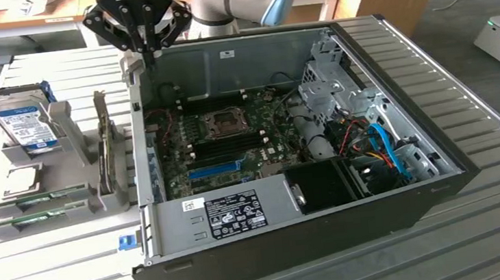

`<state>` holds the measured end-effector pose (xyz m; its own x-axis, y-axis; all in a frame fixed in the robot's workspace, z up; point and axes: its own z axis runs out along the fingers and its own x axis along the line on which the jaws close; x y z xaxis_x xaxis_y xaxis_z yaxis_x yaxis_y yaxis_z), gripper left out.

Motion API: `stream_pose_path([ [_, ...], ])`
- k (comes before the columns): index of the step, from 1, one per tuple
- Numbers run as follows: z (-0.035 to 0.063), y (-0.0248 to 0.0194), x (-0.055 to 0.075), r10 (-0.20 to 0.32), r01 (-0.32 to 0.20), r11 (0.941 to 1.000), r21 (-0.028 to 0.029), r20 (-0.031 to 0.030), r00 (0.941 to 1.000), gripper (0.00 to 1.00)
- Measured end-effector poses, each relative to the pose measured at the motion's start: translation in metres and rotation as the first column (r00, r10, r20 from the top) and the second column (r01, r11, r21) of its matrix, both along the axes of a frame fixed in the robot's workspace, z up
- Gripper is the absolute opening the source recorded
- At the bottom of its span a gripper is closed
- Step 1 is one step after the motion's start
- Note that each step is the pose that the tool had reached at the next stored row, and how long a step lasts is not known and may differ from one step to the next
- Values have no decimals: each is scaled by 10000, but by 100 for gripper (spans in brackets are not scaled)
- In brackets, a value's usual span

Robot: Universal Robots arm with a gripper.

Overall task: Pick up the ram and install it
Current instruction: 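Reach for the ram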

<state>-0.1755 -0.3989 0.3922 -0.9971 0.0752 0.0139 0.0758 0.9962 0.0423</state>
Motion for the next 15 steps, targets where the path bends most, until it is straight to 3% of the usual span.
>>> stream_pose_path([
  [5,-2,0,-63,0,0,10000,-1,-73,10000,10],
  [15,-7,0,-245,-1,1,10000,0,-153,9999,10],
])
